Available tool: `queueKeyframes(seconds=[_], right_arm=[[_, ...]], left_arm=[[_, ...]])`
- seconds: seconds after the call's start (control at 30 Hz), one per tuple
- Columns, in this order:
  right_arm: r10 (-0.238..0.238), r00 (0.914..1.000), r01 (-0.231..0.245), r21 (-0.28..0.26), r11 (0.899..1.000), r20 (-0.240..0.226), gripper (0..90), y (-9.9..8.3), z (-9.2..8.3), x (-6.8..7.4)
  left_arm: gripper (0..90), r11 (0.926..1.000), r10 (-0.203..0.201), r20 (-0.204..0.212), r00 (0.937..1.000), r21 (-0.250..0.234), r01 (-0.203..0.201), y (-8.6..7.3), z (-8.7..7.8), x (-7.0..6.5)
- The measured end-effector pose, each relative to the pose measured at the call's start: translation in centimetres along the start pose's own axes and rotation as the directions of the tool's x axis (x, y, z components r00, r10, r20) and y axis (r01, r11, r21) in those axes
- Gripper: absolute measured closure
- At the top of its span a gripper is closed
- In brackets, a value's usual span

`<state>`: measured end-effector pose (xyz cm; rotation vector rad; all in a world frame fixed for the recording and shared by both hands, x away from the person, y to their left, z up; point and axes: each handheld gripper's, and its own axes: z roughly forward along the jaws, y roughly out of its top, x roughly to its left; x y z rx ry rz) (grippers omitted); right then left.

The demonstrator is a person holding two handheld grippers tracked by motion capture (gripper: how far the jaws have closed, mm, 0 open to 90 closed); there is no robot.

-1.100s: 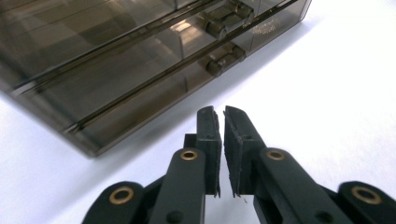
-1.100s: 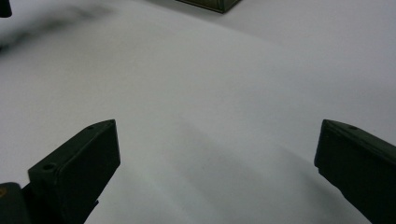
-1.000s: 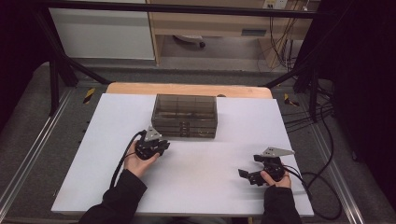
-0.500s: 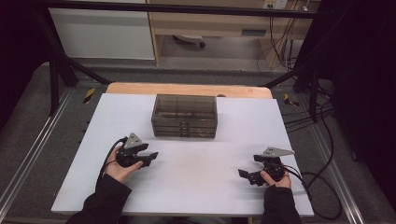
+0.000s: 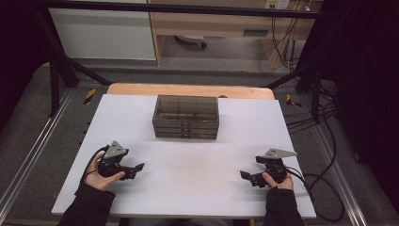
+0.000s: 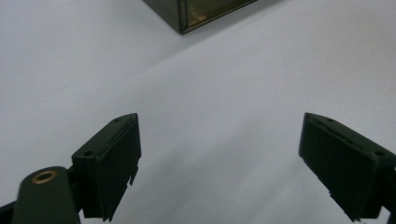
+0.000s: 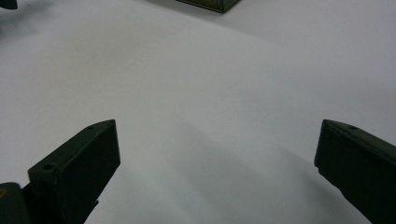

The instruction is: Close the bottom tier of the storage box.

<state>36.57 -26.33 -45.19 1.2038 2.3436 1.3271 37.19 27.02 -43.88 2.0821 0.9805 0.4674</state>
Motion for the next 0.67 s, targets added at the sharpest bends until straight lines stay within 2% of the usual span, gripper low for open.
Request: queueKeyframes(seconds=[0.27,0.43,0.67], right_arm=[[0.006,1.0,-0.006,0.0,1.0,-0.002,0.7,0.0,0.0,0.0],[0.004,1.0,-0.004,-0.002,1.0,0.0,0.7,0.0,-0.1,0.0],[0.005,1.0,-0.005,-0.002,1.0,0.0,0.7,0.0,-0.1,0.0]], left_arm=[[8.2,0.9997,-0.023,-0.025,0.9994,0.006,0.023,-1.7,-1.3,1.2],[7.7,0.9991,-0.041,-0.032,0.9987,0.007,0.041,-2.4,-1.6,1.7],[7.8,0.9991,-0.04,-0.045,0.9982,0.011,0.041,-2.9,-1.9,2.0]])
